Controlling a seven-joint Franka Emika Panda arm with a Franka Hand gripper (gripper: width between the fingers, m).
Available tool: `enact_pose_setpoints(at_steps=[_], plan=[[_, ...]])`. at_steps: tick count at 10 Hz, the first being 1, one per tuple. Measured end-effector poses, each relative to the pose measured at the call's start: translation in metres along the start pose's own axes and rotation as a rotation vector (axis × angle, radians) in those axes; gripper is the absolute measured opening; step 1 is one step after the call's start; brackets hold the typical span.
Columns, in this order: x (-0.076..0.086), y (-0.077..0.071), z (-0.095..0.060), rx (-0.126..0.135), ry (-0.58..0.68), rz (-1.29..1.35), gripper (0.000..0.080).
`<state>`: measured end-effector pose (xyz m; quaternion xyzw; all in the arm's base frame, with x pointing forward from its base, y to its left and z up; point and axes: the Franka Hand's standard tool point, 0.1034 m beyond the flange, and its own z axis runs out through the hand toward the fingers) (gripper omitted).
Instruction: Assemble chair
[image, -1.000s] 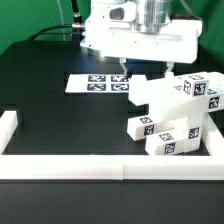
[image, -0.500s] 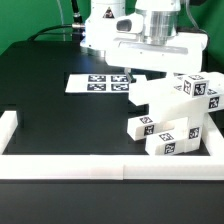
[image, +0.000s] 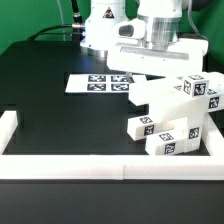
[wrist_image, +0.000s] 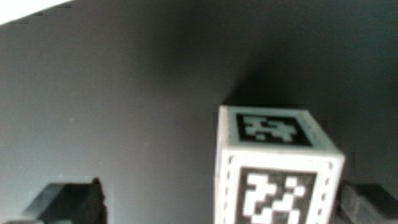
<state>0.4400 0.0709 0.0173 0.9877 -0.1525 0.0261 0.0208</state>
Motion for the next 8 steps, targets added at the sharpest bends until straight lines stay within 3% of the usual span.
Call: enact_pose_setpoints(at_steps=[7, 8], plan=[[-0.0086, -0.0023, 0.0113, -0.018, -0.014, -0.019, 0.0649], [-0.0088, -0.0027, 0.0113, -0.018, -0.016, -0.02, 0.0515]])
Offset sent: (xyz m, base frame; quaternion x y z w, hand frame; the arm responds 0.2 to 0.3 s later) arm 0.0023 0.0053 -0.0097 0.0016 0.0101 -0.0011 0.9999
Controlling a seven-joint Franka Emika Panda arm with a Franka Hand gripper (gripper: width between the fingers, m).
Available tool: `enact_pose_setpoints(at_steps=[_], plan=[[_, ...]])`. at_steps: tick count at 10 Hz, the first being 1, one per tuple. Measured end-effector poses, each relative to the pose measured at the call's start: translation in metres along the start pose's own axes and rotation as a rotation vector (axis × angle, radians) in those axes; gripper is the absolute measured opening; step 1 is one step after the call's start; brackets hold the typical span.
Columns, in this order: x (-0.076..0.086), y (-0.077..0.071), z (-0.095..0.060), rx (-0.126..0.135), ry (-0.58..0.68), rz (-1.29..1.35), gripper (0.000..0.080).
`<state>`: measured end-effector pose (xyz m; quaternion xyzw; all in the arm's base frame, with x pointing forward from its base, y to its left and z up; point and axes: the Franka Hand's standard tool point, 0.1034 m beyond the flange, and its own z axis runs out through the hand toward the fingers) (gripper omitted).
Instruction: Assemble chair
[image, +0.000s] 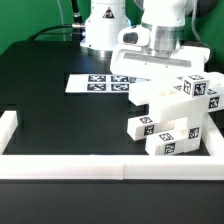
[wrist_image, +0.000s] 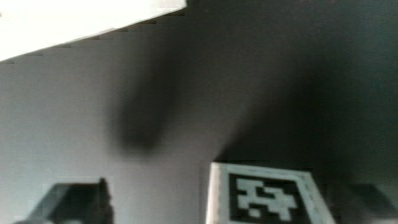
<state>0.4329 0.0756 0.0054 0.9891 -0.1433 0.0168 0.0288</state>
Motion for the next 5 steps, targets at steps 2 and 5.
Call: enact_pose_setpoints(at_steps=[2, 5], plan=[[-0.0001, -0.0005, -0.0001, 0.0, 0.0, -0.001, 0.0377], [0.0005, 0.0003, -0.0002, 0.0, 0.001, -0.004, 0.0282]])
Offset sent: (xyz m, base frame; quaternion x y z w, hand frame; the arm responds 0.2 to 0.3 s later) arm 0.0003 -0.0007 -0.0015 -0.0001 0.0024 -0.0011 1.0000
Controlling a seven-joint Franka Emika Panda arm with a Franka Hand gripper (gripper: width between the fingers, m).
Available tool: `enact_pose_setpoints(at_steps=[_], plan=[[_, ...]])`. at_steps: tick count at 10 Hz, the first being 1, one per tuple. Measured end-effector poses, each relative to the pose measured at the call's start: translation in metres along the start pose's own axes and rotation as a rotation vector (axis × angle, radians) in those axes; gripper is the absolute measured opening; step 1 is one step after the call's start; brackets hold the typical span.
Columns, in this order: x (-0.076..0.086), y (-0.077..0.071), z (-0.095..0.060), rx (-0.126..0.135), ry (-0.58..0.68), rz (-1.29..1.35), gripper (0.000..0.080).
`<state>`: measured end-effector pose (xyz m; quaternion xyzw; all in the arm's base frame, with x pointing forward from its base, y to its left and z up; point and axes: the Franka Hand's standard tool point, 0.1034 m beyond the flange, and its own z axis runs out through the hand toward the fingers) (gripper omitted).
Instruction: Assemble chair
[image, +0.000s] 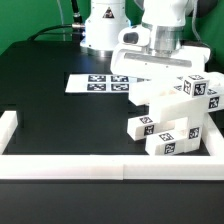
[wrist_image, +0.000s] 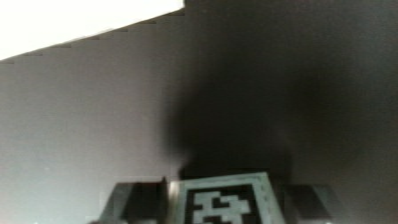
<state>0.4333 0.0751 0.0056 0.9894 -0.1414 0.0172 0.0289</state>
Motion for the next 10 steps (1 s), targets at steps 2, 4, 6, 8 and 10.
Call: enact_pose_setpoints(at_steps=[2, 4, 6, 8, 10], plan=[[0.003, 0.005, -0.002, 0.0, 0.002, -0.008, 0.0282], [0.012, 0.018, -0.018, 0.011, -0.009, -0.033, 0.0282], [0.019, 0.023, -0.042, 0.04, -0.038, -0.04, 0.0282], [0.035, 0.024, -0.07, 0.072, -0.051, -0.027, 0.0284], [0.057, 0.017, -0.092, 0.095, -0.064, -0.016, 0.0284]])
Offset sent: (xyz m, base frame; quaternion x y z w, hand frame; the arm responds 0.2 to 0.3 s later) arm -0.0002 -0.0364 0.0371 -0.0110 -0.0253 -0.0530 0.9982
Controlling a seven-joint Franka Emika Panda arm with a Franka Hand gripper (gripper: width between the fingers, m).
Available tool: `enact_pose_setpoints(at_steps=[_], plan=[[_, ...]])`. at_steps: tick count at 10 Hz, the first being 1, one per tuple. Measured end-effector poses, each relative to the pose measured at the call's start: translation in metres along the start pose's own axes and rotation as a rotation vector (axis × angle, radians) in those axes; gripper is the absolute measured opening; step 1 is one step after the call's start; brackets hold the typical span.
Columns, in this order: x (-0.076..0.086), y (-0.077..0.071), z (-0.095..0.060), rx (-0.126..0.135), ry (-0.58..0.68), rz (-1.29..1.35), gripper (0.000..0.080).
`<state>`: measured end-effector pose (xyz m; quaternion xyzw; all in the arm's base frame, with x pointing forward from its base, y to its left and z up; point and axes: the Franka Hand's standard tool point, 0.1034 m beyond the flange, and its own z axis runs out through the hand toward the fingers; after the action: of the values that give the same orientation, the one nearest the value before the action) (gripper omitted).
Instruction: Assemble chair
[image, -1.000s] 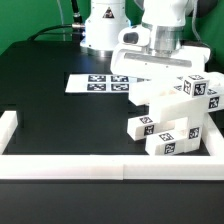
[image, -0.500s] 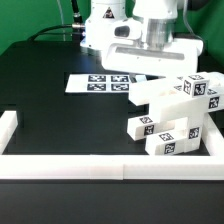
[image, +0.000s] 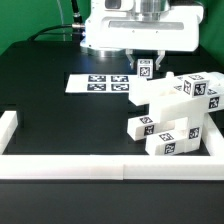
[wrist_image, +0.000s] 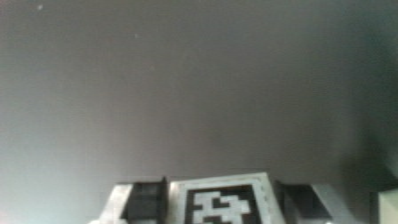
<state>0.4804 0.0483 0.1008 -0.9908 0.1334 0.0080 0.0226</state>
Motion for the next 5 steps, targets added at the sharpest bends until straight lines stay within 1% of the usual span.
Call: enact_pose_setpoints(at_steps=[1, 2, 3, 5], plan=[[0.017, -0.007, -0.013, 0.0, 0.001, -0.02, 0.0284], [0.036, -0.017, -0.022, -0.006, 0.013, -0.045, 0.0284], [0.047, -0.024, -0.023, -0.01, 0.011, -0.09, 0.0284], [0.048, -0.023, -0.021, -0.012, 0.014, -0.088, 0.0284]])
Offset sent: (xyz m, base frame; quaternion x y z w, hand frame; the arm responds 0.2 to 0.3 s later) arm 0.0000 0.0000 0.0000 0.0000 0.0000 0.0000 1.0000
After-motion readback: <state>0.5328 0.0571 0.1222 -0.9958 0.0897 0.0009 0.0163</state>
